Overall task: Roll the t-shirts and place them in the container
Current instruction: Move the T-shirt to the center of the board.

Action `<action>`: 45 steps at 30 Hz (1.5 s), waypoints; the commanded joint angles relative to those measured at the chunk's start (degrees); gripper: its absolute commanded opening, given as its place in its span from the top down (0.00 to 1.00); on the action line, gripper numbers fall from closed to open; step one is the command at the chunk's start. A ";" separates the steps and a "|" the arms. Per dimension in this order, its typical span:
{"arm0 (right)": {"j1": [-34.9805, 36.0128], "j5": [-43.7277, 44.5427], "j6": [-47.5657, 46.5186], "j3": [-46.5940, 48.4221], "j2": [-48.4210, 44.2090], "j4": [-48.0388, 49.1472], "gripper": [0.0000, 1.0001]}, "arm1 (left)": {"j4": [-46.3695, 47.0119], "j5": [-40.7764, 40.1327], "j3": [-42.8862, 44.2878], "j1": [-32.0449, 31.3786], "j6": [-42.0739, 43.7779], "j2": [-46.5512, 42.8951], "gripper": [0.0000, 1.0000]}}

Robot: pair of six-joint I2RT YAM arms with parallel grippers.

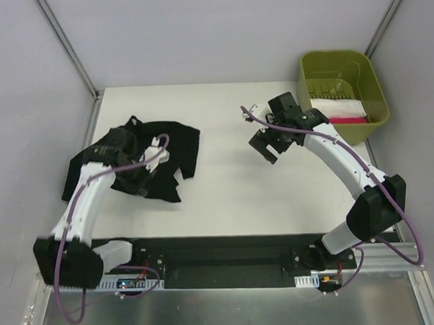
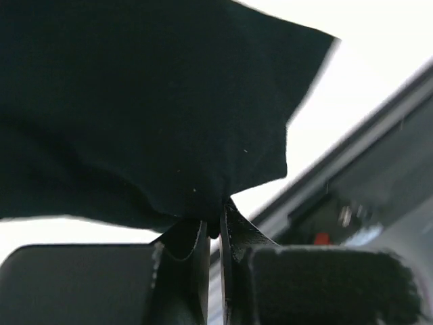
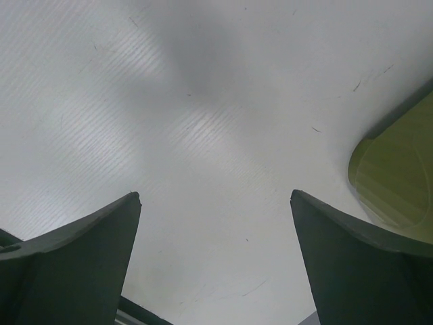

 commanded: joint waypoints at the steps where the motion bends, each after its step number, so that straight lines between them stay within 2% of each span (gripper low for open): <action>1: 0.35 -4.11 -0.10 1.51 0.12 -1.95 0.04 | -16.64 -10.42 -11.19 1.99 18.72 -17.74 0.86; 4: 0.36 -5.70 0.51 4.75 2.84 -2.22 0.04 | -9.08 -11.51 -14.55 2.26 21.10 -23.39 0.61; 5: 0.44 -6.14 0.52 5.73 3.80 -2.30 0.04 | -7.23 -9.93 -12.64 2.26 17.97 -22.87 0.47; 7: 0.36 -6.40 0.78 7.92 6.18 -2.48 0.04 | -2.40 -5.45 -9.12 2.26 12.95 -16.74 0.42; 8: 0.44 -6.49 0.78 9.67 6.80 -2.48 0.04 | -0.73 -4.83 -5.45 2.26 6.14 -13.58 0.41; 9: 0.44 -6.49 0.95 10.39 8.02 -2.48 0.04 | 0.42 -3.78 -3.06 2.26 3.29 -6.24 0.40; 11: 0.36 -5.36 1.48 11.53 8.64 -2.22 0.04 | 1.74 -0.43 3.97 2.17 -4.60 4.58 0.31; 13: 0.44 -4.30 1.66 11.28 8.65 -1.69 0.04 | 5.59 -1.03 9.32 2.09 -10.34 10.60 0.31; 14: 0.36 -3.42 1.57 10.93 8.47 -1.60 0.04 | 7.27 -2.17 10.57 2.09 -15.85 15.41 0.31; 16: 0.36 -2.28 1.13 9.52 7.16 -1.69 0.04 | 9.99 -1.84 13.99 2.00 -20.62 19.92 0.35; 21: 0.44 1.94 -1.24 4.96 3.38 -1.25 0.04 | 11.77 -4.20 18.66 -3.53 -20.74 33.28 0.48; 25: 0.09 5.98 -1.33 2.40 1.09 -0.46 0.04 | 11.86 -3.16 23.06 -8.19 -20.30 40.93 0.51; 29: -2.80 6.61 0.42 2.39 -1.72 -0.37 0.04 | 11.77 -0.35 26.93 -14.07 -20.65 45.07 0.52; 35: -15.18 7.22 3.41 6.61 -3.04 -1.08 0.04 | 11.68 2.99 35.45 -28.04 -20.56 51.75 0.52; 37: -20.11 7.40 4.29 7.75 -3.04 -1.07 0.04 | 12.29 7.90 37.39 -33.21 -19.78 53.51 0.52; 39: -24.31 6.70 4.99 10.21 -2.61 -1.43 0.04 | 14.83 12.29 36.00 -35.78 -20.12 53.34 0.51; 40: -25.65 5.82 5.35 10.92 -1.82 -1.51 0.04 | 16.67 18.23 35.55 -36.66 -20.99 52.82 0.51; 42: -27.58 2.76 7.10 12.68 -0.76 -1.69 0.04 | 17.30 23.45 35.63 -39.21 -21.00 52.02 0.51; 43: -29.42 1.00 7.72 13.38 0.55 -1.69 0.04 | 17.57 25.05 35.63 -40.01 -19.87 49.67 0.50; 45: -31.01 -5.30 8.25 15.65 2.40 -2.83 0.04 | 18.01 21.13 35.98 -42.29 -19.16 45.45 0.50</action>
